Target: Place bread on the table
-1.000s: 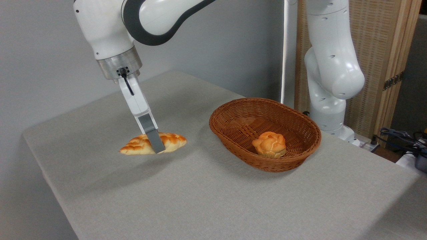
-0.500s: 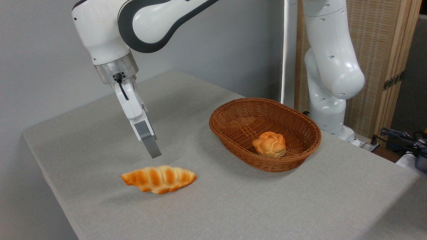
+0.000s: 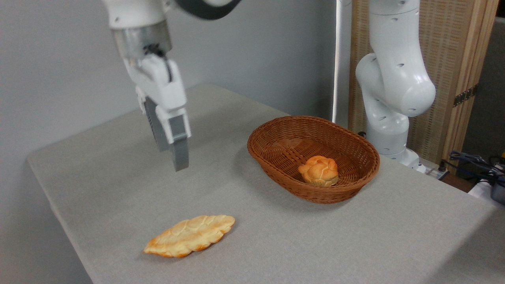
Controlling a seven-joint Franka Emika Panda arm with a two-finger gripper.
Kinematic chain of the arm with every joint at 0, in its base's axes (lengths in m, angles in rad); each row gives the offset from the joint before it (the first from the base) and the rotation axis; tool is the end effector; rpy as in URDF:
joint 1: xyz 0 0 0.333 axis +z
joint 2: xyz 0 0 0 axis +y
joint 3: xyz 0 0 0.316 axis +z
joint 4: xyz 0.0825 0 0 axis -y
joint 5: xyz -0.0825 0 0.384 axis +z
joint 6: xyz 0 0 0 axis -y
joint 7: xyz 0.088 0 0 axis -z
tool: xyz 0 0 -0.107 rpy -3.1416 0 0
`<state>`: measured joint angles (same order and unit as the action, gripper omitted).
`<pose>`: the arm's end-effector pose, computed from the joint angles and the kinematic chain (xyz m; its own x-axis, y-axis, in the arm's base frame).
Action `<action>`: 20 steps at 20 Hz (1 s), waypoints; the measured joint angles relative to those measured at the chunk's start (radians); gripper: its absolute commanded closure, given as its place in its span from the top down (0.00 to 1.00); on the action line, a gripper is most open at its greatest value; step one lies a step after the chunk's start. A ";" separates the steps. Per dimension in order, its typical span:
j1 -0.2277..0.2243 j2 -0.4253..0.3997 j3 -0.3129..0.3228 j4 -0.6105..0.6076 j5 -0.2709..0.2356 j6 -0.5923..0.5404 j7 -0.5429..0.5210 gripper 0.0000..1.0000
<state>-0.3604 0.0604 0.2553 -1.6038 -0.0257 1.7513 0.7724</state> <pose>0.5840 -0.0681 0.5919 0.6378 -0.7669 0.0709 -0.7652 -0.6414 -0.0546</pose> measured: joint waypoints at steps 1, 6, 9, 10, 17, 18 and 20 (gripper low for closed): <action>0.050 -0.027 -0.015 0.000 -0.020 -0.004 0.001 1.00; 0.234 -0.078 -0.165 -0.014 -0.033 -0.042 -0.053 1.00; 0.241 -0.077 -0.185 -0.026 -0.033 -0.056 -0.072 1.00; 0.242 -0.080 -0.185 -0.032 -0.033 -0.057 -0.070 1.00; 0.311 -0.092 -0.225 -0.049 -0.027 -0.061 -0.064 1.00; 0.315 -0.092 -0.228 -0.049 -0.027 -0.061 -0.064 1.00; 0.325 -0.092 -0.236 -0.049 -0.026 -0.061 -0.064 1.00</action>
<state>-0.0357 -0.0316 0.0194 -1.6529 -0.0521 1.6908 0.7087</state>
